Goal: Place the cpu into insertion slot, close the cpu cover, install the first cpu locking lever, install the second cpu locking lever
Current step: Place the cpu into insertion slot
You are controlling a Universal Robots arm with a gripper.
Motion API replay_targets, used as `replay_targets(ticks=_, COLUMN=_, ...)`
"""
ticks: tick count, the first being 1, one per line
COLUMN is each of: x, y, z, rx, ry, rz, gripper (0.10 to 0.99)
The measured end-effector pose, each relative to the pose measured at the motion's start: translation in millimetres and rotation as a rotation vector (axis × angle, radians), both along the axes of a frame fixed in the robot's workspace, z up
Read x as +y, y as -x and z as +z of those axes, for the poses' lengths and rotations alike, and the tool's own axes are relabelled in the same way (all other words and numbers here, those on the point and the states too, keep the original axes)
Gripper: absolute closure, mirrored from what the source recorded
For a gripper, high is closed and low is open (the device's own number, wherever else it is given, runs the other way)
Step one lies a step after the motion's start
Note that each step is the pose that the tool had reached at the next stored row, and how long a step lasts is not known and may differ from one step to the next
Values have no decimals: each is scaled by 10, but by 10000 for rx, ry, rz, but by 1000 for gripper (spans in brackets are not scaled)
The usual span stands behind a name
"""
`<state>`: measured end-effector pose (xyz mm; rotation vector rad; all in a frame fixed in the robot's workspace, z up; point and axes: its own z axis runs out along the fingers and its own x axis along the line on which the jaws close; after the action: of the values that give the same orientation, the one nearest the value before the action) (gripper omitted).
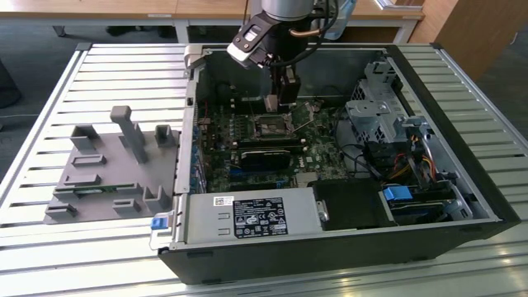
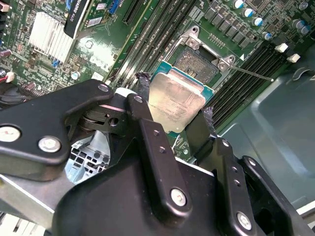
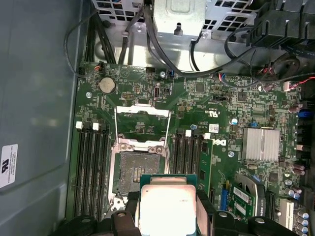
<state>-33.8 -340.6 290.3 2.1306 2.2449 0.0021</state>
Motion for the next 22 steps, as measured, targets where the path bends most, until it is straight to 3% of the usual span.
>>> replay_targets(ticks=22, x=0, y=0, z=-96, rx=0, ry=0, rz=0, gripper=545)
